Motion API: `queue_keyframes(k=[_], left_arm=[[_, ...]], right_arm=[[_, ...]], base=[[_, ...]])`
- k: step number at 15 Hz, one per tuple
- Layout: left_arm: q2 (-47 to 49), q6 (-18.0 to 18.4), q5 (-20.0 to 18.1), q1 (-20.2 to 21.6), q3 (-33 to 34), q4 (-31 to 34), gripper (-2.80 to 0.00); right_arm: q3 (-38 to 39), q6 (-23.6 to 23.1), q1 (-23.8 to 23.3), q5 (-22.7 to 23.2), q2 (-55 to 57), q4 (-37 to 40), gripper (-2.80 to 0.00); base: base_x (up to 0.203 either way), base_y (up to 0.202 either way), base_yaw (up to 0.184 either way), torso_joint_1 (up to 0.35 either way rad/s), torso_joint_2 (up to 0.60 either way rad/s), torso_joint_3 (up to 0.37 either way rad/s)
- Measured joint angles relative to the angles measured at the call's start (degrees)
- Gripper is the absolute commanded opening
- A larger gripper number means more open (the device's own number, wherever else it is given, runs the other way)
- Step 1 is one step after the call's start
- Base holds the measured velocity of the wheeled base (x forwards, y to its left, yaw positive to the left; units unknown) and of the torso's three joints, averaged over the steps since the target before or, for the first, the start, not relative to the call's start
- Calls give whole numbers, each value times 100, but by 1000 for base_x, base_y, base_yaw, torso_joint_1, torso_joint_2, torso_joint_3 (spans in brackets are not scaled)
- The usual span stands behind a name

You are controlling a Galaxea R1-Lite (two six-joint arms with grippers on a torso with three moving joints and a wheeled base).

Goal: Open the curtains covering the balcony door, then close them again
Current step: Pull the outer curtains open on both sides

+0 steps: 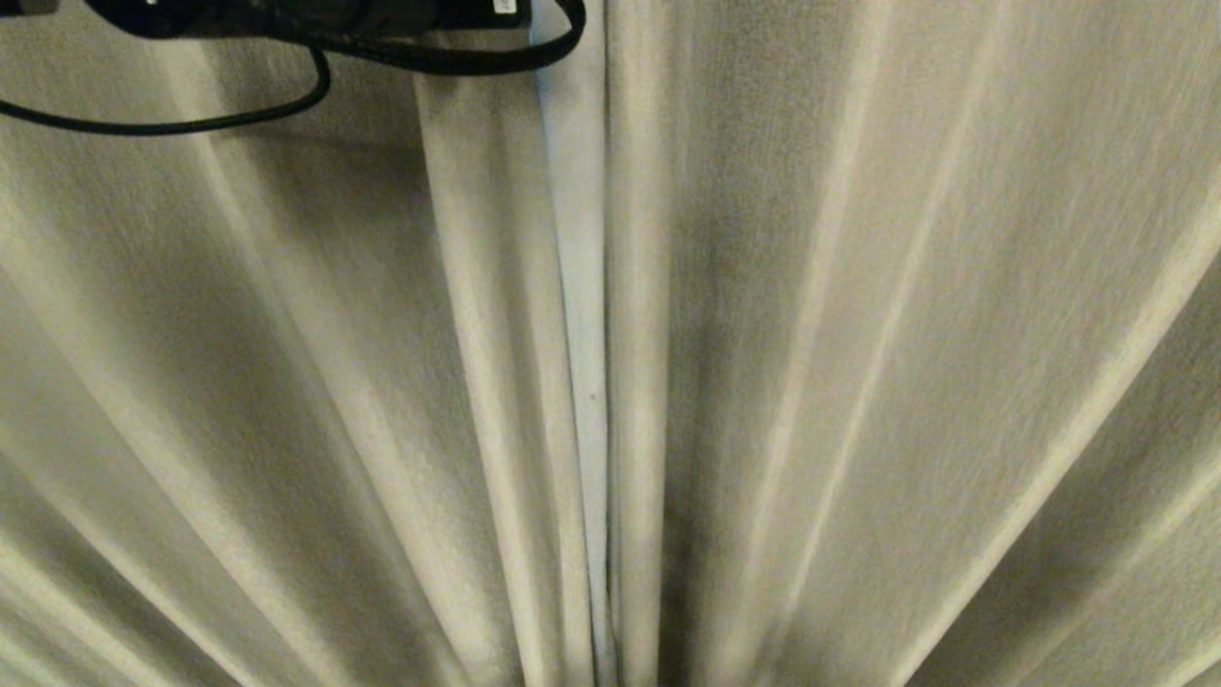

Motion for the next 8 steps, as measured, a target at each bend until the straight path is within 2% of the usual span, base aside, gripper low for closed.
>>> queue_keyframes(k=[8], left_arm=[[-430,9,-74,660,114,-16,-280]], right_arm=[[0,0,0,0,0,0,-280]], base=[[0,0,0,0,0,0]])
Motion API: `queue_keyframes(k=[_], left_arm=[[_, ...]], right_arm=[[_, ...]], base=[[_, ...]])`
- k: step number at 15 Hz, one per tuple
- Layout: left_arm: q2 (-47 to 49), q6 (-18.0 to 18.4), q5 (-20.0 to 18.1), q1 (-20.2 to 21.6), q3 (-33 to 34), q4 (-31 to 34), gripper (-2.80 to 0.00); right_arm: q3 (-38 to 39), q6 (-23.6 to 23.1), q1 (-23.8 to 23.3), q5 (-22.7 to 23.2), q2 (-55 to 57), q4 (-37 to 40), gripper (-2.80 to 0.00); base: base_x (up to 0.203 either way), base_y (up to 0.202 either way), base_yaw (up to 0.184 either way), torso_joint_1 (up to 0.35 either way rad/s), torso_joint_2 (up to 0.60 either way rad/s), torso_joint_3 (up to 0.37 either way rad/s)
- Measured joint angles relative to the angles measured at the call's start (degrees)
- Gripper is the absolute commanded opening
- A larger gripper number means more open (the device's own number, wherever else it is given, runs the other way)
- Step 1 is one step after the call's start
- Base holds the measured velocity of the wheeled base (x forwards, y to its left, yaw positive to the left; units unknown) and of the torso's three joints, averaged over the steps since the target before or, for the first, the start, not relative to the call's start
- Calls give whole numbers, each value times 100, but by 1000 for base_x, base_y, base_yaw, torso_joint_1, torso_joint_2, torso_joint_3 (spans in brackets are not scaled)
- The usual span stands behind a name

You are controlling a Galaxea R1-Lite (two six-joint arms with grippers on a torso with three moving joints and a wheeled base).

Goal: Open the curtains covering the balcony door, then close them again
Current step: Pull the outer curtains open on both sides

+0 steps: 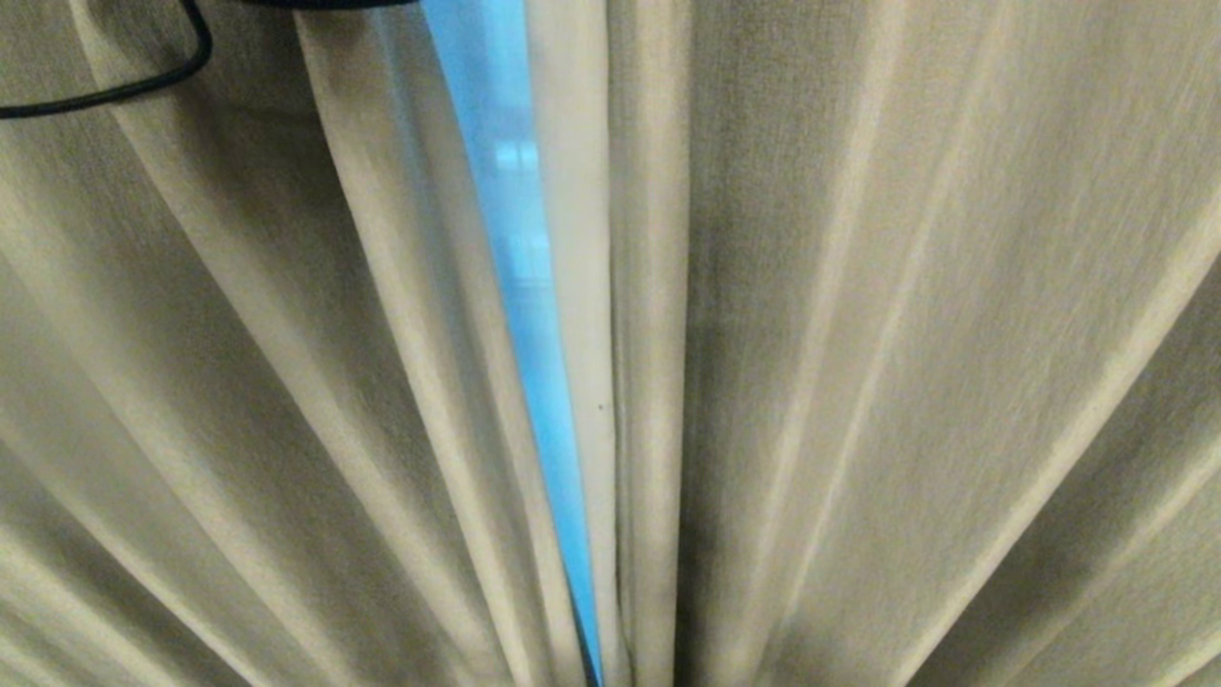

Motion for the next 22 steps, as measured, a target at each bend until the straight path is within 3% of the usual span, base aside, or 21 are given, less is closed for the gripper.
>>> queue_keyframes(k=[8,22], left_arm=[[-263,5,-392,923,-41,-167,-280],[-644,-410,-2262,3701,44,-176,-280]], right_arm=[[0,0,0,-2,0,0,-280],[0,2,0,-2,0,2,-280]], base=[[0,0,0,0,0,0],[0,0,0,0,0,0]])
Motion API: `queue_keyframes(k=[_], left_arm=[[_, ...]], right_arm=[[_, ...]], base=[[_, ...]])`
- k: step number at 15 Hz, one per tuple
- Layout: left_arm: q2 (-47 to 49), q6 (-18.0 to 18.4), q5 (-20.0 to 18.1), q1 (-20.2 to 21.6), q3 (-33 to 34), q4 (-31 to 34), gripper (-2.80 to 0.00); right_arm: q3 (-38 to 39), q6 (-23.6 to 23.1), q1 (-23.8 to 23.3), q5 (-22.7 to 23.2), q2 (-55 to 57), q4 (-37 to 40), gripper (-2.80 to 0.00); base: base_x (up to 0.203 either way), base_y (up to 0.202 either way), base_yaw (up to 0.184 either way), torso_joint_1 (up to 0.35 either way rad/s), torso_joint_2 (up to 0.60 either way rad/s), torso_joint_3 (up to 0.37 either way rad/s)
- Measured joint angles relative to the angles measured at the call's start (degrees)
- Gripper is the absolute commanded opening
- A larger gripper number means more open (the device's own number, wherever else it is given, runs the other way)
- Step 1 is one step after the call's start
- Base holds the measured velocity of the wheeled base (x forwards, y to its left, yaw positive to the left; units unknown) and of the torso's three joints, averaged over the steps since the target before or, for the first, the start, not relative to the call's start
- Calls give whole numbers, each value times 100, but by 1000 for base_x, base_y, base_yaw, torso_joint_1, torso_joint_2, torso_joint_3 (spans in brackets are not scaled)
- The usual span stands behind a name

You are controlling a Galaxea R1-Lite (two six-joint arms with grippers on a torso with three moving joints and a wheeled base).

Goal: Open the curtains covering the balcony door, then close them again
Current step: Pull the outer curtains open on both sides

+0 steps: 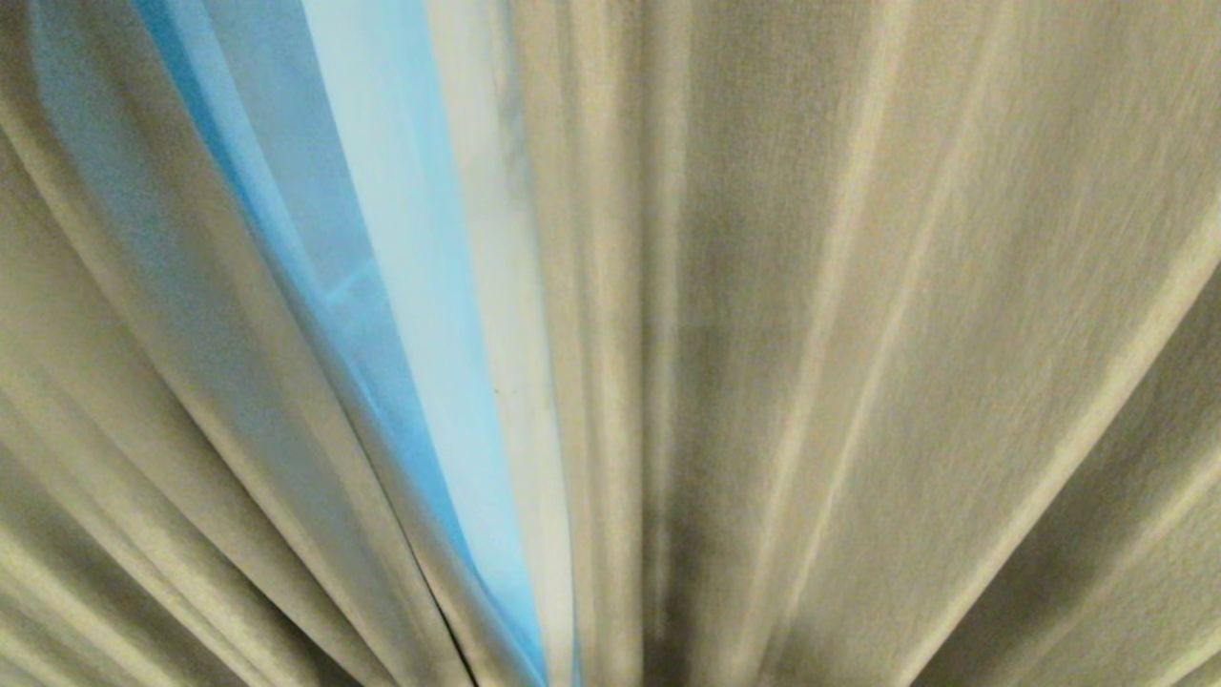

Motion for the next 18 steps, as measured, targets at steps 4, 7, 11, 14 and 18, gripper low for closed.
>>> queue_keyframes(k=[4,7,11,14,18], left_arm=[[-15,-250,-525,835,22,0,-280],[-3,-406,-973,1413,100,-5,-280],[99,-527,-1457,2057,146,-108,-280],[216,-581,-1748,2465,160,-179,-280],[412,-675,-2153,3012,154,-361,-280]], right_arm=[[0,-5,0,0,0,-2,-280],[0,0,0,1,0,0,-280],[0,-2,0,2,0,0,-280],[0,-2,0,-1,0,0,-280],[0,-4,0,-2,0,-2,-280]], base=[[0,0,0,0,0,0],[0,0,0,0,0,0],[0,0,0,0,0,0],[0,0,0,0,0,0],[0,0,0,0,0,0]])
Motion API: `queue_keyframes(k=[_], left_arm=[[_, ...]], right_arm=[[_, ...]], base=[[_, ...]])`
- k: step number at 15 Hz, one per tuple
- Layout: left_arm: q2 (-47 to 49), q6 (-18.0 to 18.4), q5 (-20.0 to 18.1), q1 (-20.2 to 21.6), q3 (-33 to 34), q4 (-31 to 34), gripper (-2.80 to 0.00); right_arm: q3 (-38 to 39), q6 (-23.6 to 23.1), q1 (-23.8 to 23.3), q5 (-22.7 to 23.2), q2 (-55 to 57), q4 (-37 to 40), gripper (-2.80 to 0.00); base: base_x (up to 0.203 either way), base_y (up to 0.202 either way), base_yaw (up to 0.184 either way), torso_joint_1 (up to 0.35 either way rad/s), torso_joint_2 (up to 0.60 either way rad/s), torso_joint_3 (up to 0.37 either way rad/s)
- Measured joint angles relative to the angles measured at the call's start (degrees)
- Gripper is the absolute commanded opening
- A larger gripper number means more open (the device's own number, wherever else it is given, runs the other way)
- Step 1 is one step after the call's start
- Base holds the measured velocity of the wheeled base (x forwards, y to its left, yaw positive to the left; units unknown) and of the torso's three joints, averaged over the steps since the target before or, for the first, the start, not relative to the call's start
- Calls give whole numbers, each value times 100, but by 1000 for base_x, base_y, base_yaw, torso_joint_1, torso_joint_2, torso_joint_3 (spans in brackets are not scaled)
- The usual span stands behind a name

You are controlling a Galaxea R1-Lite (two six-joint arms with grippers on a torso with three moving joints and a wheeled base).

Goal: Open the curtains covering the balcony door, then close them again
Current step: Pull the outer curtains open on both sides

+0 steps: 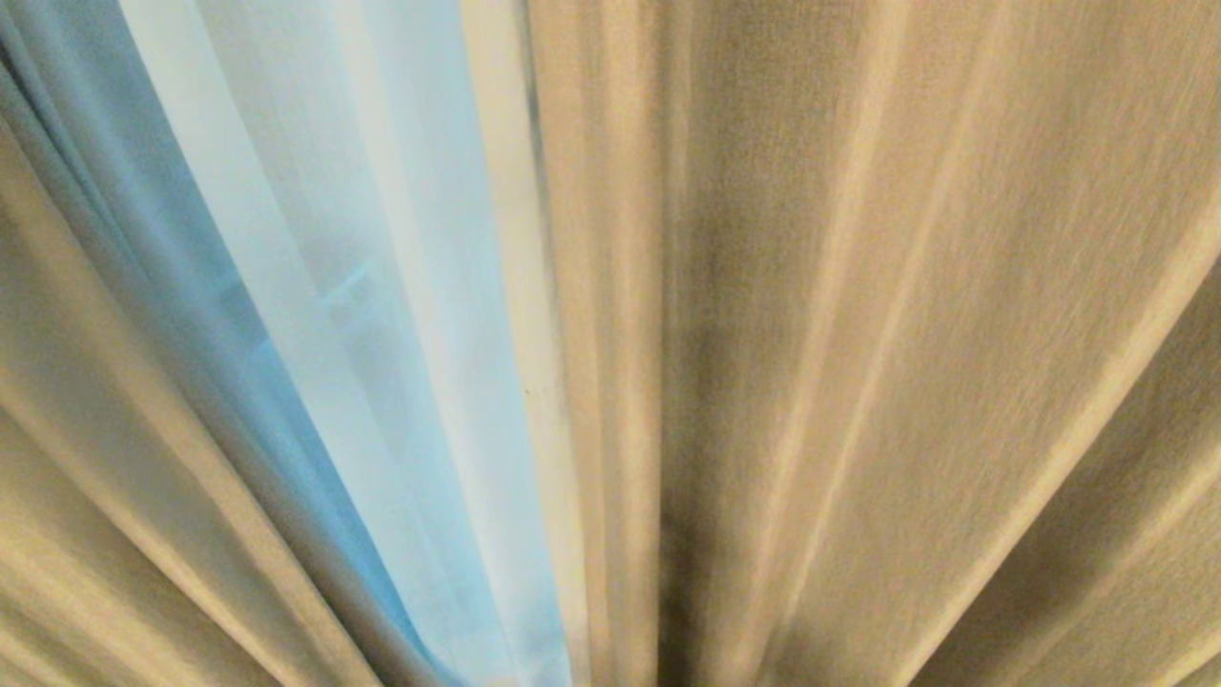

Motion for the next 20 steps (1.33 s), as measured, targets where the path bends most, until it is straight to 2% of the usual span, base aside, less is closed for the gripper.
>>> queue_keyframes(k=[6,9,20], left_arm=[[221,-60,-201,525,-7,-168,-280],[291,-122,-427,695,-5,-157,-280],[384,-118,-504,847,78,-86,-280]], right_arm=[[0,2,0,4,0,2,-280],[0,4,0,2,0,0,-280],[0,2,0,5,0,0,-280]], base=[[0,0,0,0,0,0],[0,0,0,0,0,0],[0,0,0,0,0,0]])
